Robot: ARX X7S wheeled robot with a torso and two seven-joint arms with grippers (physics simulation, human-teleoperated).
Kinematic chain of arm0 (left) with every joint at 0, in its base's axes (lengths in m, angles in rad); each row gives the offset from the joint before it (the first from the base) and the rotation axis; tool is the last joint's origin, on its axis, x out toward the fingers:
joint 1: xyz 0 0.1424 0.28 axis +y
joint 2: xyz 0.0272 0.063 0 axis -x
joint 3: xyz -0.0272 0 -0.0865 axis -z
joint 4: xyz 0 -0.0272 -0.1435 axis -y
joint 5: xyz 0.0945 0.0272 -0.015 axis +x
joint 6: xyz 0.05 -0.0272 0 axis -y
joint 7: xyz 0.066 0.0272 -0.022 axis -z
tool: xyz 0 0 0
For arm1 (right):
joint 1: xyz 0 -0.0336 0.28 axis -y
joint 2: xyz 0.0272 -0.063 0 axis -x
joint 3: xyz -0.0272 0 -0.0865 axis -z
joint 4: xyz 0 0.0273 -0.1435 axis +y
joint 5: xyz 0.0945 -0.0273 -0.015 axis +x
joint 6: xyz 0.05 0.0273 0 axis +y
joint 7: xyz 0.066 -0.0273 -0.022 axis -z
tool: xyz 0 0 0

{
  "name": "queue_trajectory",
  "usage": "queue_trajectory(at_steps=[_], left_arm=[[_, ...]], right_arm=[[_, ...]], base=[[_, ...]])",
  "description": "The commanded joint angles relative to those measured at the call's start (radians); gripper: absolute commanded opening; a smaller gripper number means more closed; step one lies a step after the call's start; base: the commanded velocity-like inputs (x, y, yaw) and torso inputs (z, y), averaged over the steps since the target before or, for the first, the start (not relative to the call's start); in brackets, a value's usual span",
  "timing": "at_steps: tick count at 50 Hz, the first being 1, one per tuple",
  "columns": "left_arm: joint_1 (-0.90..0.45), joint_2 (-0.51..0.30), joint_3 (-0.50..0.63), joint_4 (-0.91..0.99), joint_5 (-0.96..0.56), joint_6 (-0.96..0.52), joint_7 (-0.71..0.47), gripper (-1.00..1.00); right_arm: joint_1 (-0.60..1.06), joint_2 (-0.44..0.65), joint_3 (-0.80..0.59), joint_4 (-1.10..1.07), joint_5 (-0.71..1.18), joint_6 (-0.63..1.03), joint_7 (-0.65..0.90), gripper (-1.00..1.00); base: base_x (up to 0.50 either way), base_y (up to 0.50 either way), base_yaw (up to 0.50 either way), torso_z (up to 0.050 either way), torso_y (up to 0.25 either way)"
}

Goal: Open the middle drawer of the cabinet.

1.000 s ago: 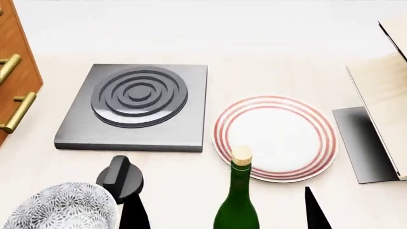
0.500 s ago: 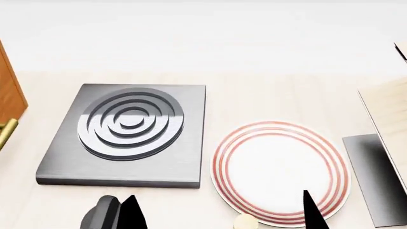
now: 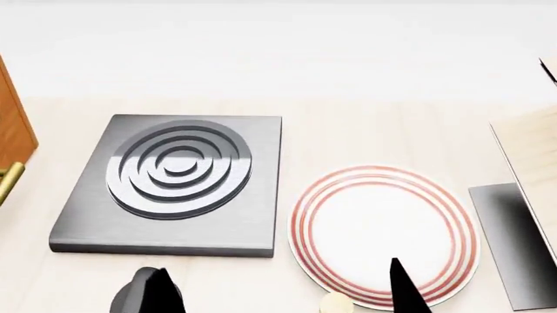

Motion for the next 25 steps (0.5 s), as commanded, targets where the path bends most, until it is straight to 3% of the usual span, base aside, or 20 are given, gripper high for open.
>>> queue_trajectory(at_steps=[1, 6, 14, 25], left_arm=[[-0.259, 0.078, -0.090, 0.003, 0.151, -0.211, 0.257, 1.00], [-0.404, 0.078, -0.069, 0.003, 0.339, -0.236, 0.441, 1.00], [-0.467, 0.068, -0.058, 0.001, 0.466, -0.209, 0.618, 1.00], [-0.463, -0.095, -0.042, -0.179, 0.522, -0.074, 0.598, 1.00]], right_arm=[[0.013, -0.021, 0.014, 0.000, -0.024, 0.029, -0.033, 1.00], [0.023, -0.021, 0.010, 0.000, -0.021, 0.050, -0.044, 1.00], [0.022, -0.021, 0.015, 0.000, -0.020, 0.045, -0.042, 1.00], [0.026, -0.021, 0.014, 0.000, -0.018, 0.053, -0.049, 1.00]], base=[[0.00, 0.00, 0.00, 0.000, 0.000], [0.00, 0.00, 0.00, 0.000, 0.000], [0.00, 0.00, 0.00, 0.000, 0.000], [0.00, 0.00, 0.00, 0.000, 0.000]])
